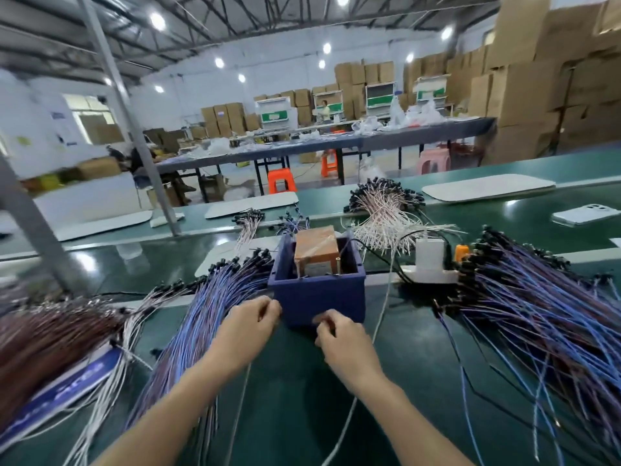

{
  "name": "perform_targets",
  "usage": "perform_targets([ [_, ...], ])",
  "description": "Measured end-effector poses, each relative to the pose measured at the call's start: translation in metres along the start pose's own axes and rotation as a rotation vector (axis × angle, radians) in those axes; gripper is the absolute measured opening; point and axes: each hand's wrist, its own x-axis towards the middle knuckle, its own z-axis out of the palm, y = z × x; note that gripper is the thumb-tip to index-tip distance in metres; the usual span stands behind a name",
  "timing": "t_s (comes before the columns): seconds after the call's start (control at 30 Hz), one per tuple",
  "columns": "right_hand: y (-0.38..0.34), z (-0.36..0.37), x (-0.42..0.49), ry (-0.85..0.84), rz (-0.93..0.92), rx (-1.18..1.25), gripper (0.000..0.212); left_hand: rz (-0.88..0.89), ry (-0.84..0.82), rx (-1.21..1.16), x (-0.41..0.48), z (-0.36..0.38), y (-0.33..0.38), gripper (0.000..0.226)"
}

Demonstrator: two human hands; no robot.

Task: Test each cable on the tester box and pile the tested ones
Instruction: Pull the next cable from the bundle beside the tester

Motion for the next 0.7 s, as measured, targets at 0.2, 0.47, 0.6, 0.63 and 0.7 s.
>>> perform_targets([
  [0.2,0.022,0.01,0.011,0.181,0.058,-0.007,0.017,-0.202,0.102,0.169,0.044,-0.027,-0.051,0.024],
  [0.47,0.031,0.003,0.028,0.033,-0.023,0.263,0.027,-0.338,0.108,0.39,0.097,-0.03,-0.084,0.031],
  [0.6,0.031,-0.01,0.033,0.03,0.037,0.589,0.034,-0.41,0.105,0.417,0.11,-0.025,-0.09,0.027],
  [0.63,0.032,-0.013,0.035,0.037,0.054,0.645,0.032,-0.429,0.097,0.435,0.112,-0.024,-0.091,0.027],
  [0.7,0.032,-0.016,0.037,0.039,0.07,0.702,0.029,-0.463,0.083,0.465,0.115,-0.022,-0.091,0.027],
])
